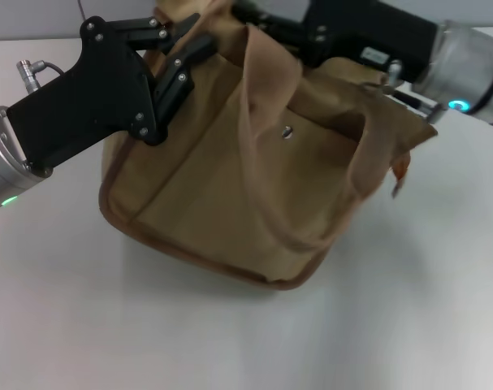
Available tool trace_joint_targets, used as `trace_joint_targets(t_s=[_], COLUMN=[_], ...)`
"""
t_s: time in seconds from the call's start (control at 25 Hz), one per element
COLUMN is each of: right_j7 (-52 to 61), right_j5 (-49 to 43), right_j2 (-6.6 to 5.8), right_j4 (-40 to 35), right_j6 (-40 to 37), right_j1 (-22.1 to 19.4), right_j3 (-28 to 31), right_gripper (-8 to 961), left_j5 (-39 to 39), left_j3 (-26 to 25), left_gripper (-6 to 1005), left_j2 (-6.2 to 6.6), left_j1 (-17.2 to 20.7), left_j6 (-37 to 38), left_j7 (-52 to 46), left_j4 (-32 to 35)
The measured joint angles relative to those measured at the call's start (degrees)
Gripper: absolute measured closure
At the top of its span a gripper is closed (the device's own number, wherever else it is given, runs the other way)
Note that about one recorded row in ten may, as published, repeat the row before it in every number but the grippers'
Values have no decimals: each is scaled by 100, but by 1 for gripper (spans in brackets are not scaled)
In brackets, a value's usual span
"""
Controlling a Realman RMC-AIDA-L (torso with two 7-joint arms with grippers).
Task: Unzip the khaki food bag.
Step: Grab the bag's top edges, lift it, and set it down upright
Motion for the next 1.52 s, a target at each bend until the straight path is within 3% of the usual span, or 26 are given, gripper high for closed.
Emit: trace_joint_targets(t_s=[0.12, 0.32, 0.44, 0.68, 0.84, 1.2, 1.52], right_j7=[327, 611, 735, 929, 606, 507, 618], right_j5=[3, 7, 5, 7, 657, 1034, 1012], right_j2=[-8, -17, -10, -13, 23, 21, 7], right_j4=[-199, -454, -755, -811, -847, -838, -858], right_j6=[394, 515, 542, 557, 386, 408, 915], right_j1=[-25, -390, -731, -912, -1125, -747, -498], right_j3=[-571, -829, -822, -790, -823, -917, -1565], right_gripper=[119, 119, 119, 119, 119, 119, 119], left_j5=[2, 3, -2, -6, -2, 11, 10], left_j3=[1, 1, 0, -1, 34, 76, 80], left_gripper=[914, 914, 914, 914, 914, 914, 914], left_j2=[-4, -9, -10, -10, -9, -9, -10], left_j1=[2, 9, 7, -19, -42, -44, -31], left_j6=[2, 29, 43, 44, 45, 36, 54], left_j7=[0, 6, 7, 16, 17, 18, 18], left_j4=[56, 69, 71, 74, 85, 84, 113])
